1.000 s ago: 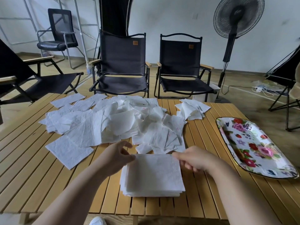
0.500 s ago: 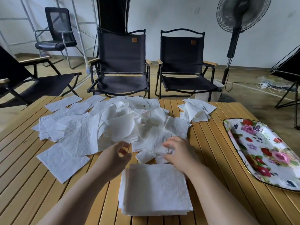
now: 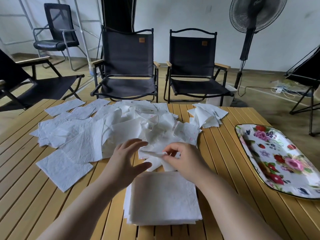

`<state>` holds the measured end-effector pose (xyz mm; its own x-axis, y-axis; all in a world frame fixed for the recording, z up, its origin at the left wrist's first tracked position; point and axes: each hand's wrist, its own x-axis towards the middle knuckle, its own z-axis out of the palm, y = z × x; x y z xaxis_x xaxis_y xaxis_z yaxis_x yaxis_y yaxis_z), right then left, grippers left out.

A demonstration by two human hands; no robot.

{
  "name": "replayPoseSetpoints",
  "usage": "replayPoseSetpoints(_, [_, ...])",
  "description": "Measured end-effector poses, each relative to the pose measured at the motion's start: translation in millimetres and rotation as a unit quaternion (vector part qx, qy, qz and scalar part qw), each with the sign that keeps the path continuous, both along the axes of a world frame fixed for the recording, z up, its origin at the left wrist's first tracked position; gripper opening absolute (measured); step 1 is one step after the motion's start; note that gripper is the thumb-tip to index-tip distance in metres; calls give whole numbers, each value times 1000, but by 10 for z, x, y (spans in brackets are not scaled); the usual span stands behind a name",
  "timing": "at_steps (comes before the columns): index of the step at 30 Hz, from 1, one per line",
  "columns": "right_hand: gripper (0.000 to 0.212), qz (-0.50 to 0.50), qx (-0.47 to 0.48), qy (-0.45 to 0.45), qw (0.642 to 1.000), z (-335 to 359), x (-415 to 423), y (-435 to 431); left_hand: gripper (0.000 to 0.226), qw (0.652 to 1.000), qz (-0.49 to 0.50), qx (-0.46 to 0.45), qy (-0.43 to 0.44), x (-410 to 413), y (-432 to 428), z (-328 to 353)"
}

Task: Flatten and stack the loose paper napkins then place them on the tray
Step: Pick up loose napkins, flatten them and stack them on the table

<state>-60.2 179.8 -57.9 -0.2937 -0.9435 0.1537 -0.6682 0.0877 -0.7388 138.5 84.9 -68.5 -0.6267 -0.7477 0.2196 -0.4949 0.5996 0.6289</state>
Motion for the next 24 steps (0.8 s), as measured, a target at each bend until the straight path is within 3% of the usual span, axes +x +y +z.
replayPoseSetpoints(3, [3,10,-23,2,1000,109,86,74,21,999,-3,-43,17,-40,50,33])
replayPoseSetpoints(5, [9,7,-11,-27,1000,135,66,105,3,997,17,-1,79,-48,86,90])
replayPoseSetpoints(9, [13,-17,18,-141,990,179,-13,174,11,944,5,207,257,-28,208,280])
replayPoseSetpoints(11, [6,-26,0,-190,981,252,-48,224,15,926,8,258,275,22,239,329])
replayPoseSetpoints(14, [18,-9,4,-260,965,350,-137,319,24,919,-30,327,220,121,242,383])
replayPoseSetpoints(16, [36,16,75,-271,960,392,-195,417,25,906,-81,387,153,184,249,417])
replayPoseSetpoints(21, [30,71,338,-130,929,384,-193,575,21,905,-82,410,-78,221,282,359])
replayPoseSetpoints(24, [37,66,407,-44,910,336,-148,544,23,901,-76,399,-150,186,279,304])
